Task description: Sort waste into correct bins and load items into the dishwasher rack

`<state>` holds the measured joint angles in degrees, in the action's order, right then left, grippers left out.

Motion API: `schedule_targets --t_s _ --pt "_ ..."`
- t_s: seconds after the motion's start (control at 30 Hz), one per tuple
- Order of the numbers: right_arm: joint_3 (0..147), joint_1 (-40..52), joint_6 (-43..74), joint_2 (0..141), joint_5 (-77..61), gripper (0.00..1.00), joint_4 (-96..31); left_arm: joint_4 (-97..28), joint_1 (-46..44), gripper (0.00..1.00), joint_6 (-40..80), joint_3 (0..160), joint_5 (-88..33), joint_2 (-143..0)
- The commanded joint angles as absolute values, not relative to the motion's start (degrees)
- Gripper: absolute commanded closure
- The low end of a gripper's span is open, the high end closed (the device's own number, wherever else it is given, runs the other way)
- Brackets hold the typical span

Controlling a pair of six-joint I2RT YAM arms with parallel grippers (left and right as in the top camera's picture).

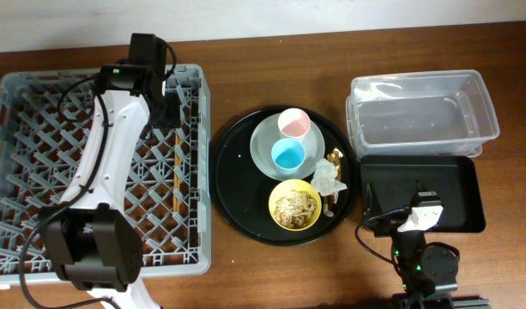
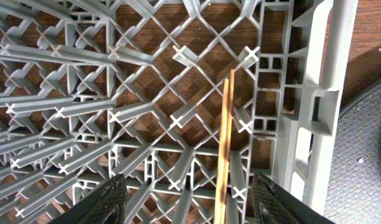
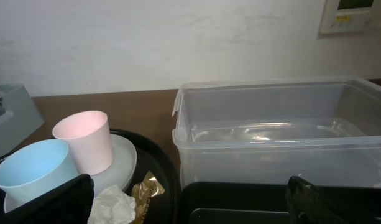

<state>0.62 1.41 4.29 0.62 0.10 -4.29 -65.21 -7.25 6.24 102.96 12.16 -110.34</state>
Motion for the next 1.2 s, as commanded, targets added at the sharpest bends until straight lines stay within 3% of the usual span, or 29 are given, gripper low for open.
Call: schedule_targets --t_s 0.0,0.13,0.2,0.47,0.77,0.97,1.17 --pt "0.32 0.99 4.29 0.19 0.62 0.01 -4.64 -65.28 -6.44 0.31 8.67 104.49 11.81 -107.81" --pt "0.32 0.99 4.29 0.21 0.62 0.01 -4.64 -65.28 -2.33 0.27 15.79 105.60 11.84 -103.98" --pt "0.32 0.99 4.29 0.21 0.62 0.01 -4.64 -66.28 1.39 0.01 18.52 105.60 11.77 -101.67" --pt "0.32 1.02 5.34 0.19 -0.69 0.01 -3.14 -69.10 10.70 0.01 18.63 105.58 11.75 -100.16" --pt "2.83 1.10 12.88 0.21 -20.56 0.01 3.60 -69.10 11.16 0.01 18.63 105.58 11.75 -100.16" --pt "28.36 1.10 9.13 5.21 -4.86 0.01 -21.54 -69.10 11.14 0.01 18.63 105.58 11.75 -100.16" --pt "70.04 1.10 5.91 33.21 -4.03 0.01 -53.67 -69.10 11.16 0.01 18.63 105.58 11.75 -100.16"
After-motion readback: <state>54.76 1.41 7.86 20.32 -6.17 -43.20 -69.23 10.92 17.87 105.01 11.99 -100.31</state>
